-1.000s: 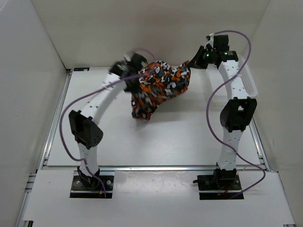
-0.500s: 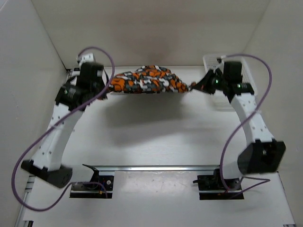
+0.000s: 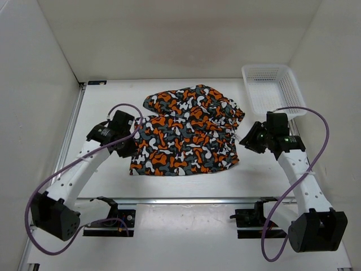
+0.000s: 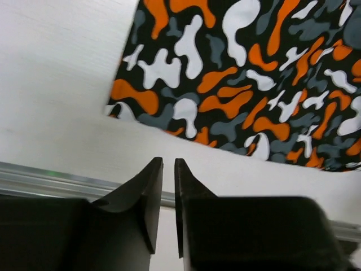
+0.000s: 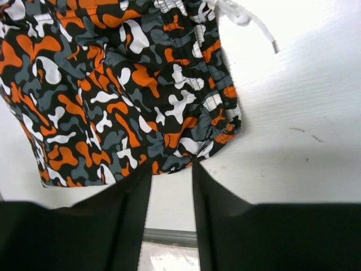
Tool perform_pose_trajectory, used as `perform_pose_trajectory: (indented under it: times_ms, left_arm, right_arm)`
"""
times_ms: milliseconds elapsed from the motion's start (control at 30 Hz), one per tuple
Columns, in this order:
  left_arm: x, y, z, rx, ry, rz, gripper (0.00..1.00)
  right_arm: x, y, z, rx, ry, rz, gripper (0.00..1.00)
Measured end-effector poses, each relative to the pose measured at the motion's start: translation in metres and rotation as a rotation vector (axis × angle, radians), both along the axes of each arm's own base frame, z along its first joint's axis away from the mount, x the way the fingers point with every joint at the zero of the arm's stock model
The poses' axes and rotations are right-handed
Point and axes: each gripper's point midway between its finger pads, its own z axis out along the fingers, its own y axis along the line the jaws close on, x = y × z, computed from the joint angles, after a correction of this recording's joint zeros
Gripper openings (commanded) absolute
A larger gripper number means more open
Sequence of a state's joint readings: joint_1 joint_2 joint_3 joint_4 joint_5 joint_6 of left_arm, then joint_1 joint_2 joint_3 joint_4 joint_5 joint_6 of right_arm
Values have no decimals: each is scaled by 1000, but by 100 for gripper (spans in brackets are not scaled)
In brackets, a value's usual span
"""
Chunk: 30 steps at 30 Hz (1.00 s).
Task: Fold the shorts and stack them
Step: Flatten the shorts out
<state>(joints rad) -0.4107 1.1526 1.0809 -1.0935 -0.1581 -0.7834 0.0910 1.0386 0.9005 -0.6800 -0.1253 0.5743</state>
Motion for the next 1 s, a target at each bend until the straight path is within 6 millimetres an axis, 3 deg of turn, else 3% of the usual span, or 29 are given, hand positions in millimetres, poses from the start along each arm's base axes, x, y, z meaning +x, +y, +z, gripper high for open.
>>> perform_pose_trajectory:
  times_ms: [33, 67, 133, 167, 267, 300, 433, 633, 833, 933, 967, 1000]
  left_arm:
    - [3, -3, -4, -13, 14, 6, 33]
    - [5, -7, -10, -24, 38, 11, 53]
    - [5, -17, -27, -65, 92, 15, 83]
    - [1, -22, -38, -84, 129, 19, 97]
    - [-18, -30, -69, -122, 243, 51, 100]
    - [-23, -31, -75, -130, 268, 65, 100]
    - [-31, -27, -93, -172, 314, 138, 97]
    - [-26, -7, -123, -200, 355, 284, 89]
    - [-21, -4, -141, -190, 390, 315, 80]
    - [-19, -5, -144, -188, 401, 327, 55]
    - [-18, -5, -145, -186, 402, 333, 43]
    - [-16, -4, -145, -179, 401, 335, 23]
  right_arm:
    - [-2, -1, 0, 1, -2, -7, 34]
    - [-4, -1, -1, 5, -4, -13, 34]
    - [-14, 0, -10, 20, 14, -20, 38]
    - [-21, 1, -16, 31, 27, -20, 46]
    - [-46, 5, -38, 64, 83, -23, 64]
    - [-55, 6, -44, 75, 97, -25, 65]
    - [-72, 8, -49, 99, 97, -27, 67]
    - [-74, 10, -46, 115, 89, -28, 67]
    - [-76, 10, -49, 117, 110, -30, 67]
    - [-77, 11, -50, 127, 123, -36, 67]
    - [-76, 12, -50, 132, 126, -41, 67]
    - [-76, 13, -51, 139, 127, -46, 69]
